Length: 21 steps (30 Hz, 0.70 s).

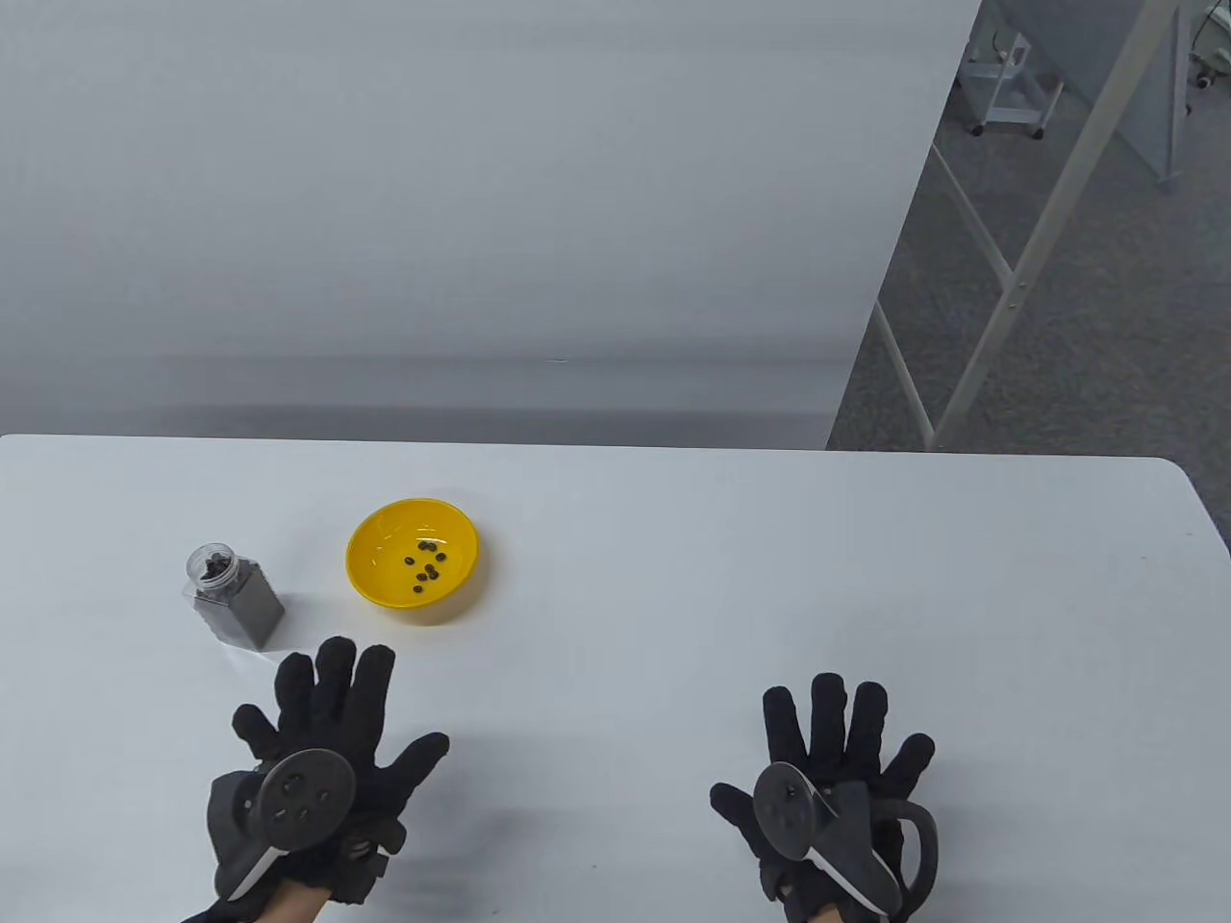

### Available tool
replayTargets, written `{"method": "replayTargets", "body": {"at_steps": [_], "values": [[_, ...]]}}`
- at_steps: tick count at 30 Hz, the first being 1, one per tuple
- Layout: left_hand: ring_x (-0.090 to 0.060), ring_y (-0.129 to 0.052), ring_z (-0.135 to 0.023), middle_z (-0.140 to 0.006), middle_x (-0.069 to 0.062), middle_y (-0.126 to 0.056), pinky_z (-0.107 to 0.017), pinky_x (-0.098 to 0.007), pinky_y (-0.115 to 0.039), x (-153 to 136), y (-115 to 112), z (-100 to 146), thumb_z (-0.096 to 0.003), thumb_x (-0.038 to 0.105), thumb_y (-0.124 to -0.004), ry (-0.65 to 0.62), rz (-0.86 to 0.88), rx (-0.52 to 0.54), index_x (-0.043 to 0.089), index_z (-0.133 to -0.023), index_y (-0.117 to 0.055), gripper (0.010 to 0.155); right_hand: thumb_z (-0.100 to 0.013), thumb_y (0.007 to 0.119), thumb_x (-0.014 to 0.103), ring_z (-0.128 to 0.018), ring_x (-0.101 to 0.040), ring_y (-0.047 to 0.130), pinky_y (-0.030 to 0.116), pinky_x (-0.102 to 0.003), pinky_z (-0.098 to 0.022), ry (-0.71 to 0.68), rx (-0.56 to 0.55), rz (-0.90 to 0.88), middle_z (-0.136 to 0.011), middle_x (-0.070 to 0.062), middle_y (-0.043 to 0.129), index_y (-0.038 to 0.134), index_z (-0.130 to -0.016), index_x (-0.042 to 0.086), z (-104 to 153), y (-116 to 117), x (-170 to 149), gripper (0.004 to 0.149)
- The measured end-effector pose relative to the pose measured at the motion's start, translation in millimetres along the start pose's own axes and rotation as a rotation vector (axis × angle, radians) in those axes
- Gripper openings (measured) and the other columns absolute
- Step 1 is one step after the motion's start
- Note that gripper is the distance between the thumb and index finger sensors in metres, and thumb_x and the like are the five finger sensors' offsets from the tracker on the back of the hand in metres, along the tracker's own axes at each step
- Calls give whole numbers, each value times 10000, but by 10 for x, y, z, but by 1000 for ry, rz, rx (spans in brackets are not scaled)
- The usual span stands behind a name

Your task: Pour coffee beans from coffee jar into bowl

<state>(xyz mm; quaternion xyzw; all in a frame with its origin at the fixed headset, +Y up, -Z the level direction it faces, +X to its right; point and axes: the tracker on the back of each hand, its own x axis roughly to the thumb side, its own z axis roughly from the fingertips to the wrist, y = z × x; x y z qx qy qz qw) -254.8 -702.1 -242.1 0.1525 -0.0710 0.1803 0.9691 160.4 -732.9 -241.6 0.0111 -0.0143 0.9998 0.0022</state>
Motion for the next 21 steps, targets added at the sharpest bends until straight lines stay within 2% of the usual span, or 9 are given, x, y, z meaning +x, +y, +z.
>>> {"method": "replayTargets", "body": {"at_steps": [5,10,21], "values": [[-682,-350,-973,-1136,-220,-375,-426,-899,-200,137,-145,59,-372,854,-615,-71,-46,-63,225,-1105,-494,974,-339,545,839,-927,-528,-108,31,-841,-495,-29,0,20,-1036,-173,-145,2,-984,333,27,19,74,983],[-687,-273,-976,-1150,-214,-333,-395,-920,-174,227,-251,91,-348,897,-582,-112,-127,-111,250,-1114,-477,1008,-340,543,839,-926,-528,-109,32,-842,-493,-42,6,26,-1034,-174,-147,1,-984,333,14,44,133,982],[-677,-253,-977,-1154,-199,-301,-405,-915,-182,169,-342,82,-351,902,-558,-66,-123,-148,265,-1118,-436,1005,-339,561,828,-932,-514,-126,6,-837,-500,-15,9,19,-1037,-161,-155,3,-983,341,-90,27,161,981]]}}
